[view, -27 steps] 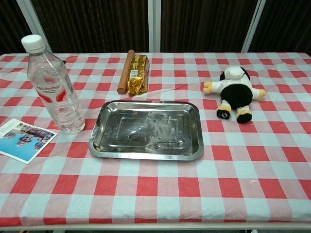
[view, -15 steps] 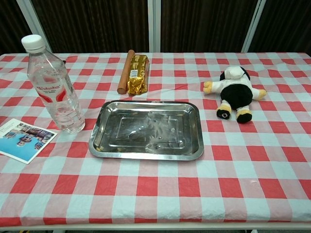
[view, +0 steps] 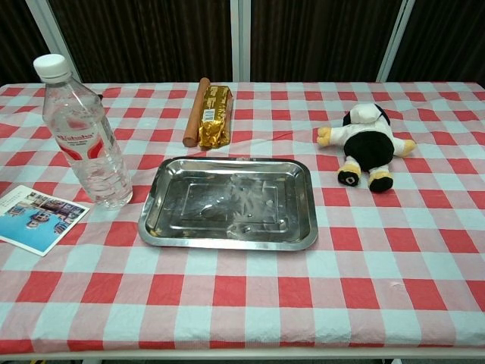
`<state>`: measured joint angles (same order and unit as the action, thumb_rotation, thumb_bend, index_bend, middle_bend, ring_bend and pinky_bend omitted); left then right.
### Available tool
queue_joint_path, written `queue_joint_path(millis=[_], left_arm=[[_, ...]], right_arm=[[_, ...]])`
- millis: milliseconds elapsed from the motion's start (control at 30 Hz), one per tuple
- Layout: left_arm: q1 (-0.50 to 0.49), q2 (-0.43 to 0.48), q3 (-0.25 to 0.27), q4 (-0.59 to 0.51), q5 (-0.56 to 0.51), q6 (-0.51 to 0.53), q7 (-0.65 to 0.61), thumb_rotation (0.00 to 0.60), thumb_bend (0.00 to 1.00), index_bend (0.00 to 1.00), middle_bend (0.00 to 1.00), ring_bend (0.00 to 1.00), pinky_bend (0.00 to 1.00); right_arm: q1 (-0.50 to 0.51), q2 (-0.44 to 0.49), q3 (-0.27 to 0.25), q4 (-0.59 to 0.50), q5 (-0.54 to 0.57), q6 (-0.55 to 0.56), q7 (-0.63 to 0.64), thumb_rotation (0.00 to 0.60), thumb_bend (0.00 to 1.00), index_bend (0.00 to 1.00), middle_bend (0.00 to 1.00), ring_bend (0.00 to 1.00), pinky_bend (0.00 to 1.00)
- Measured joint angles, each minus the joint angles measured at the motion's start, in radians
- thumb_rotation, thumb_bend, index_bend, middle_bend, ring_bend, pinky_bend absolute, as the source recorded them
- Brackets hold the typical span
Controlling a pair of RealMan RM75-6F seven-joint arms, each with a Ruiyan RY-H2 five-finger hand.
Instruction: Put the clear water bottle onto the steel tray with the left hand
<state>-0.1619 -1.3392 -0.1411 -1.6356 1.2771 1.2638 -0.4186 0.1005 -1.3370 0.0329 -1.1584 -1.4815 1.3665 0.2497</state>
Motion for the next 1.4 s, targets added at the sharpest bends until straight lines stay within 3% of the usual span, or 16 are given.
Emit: queue_joint_path(millis=[100, 267, 567, 967, 1133, 1300, 1400], left_arm=[[-0.023, -0.056, -0.034, 0.021, -0.044, -0.049, -0.087, 0.6, 0.0, 0.21, 0.25, 0.17, 0.22], [-0.058, -0.12, -0.058, 0.059, -0.067, -0.089, -0.1, 0.6, 0.0, 0.21, 0.25, 0.17, 0.22], [-0.125, -0.173, -0.077, 0.065, -0.061, -0.117, 0.006, 0.6, 0.0, 0.21, 0.25, 0.17, 0.22], [-0.227, -0.257, -0.132, 0.065, -0.146, -0.204, 0.085, 0.6, 0.0, 0.21, 0.25, 0.17, 0.22], [-0.237, -0.262, -0.135, 0.064, -0.149, -0.216, 0.076, 0.6, 0.04, 0.3, 0.36, 0.19, 0.22], [-0.248, -0.271, -0.141, 0.062, -0.152, -0.206, 0.088, 0.6, 0.12, 0.51, 0.57, 0.33, 0.31], [-0.252, -0.271, -0.141, 0.058, -0.154, -0.201, 0.104, 0.6, 0.15, 0.56, 0.62, 0.39, 0.35]], right_arm=[[0.002, -0.003, 0.0, 0.005, 0.004, -0.009, -0.002, 0.6, 0.12, 0.07, 0.04, 0.0, 0.0], [0.002, -0.004, 0.003, 0.011, 0.01, -0.012, 0.001, 0.6, 0.12, 0.07, 0.04, 0.0, 0.0], [0.001, -0.001, 0.005, 0.01, 0.008, -0.008, 0.012, 0.6, 0.12, 0.07, 0.04, 0.0, 0.0], [0.004, 0.005, 0.01, 0.009, 0.017, -0.019, 0.024, 0.6, 0.12, 0.07, 0.04, 0.0, 0.0], [0.005, 0.006, 0.012, 0.007, 0.02, -0.022, 0.028, 0.6, 0.12, 0.07, 0.04, 0.0, 0.0], [0.006, 0.008, 0.013, 0.004, 0.023, -0.026, 0.026, 0.6, 0.12, 0.07, 0.04, 0.0, 0.0], [0.006, 0.009, 0.013, 0.001, 0.023, -0.025, 0.025, 0.6, 0.12, 0.07, 0.04, 0.0, 0.0]])
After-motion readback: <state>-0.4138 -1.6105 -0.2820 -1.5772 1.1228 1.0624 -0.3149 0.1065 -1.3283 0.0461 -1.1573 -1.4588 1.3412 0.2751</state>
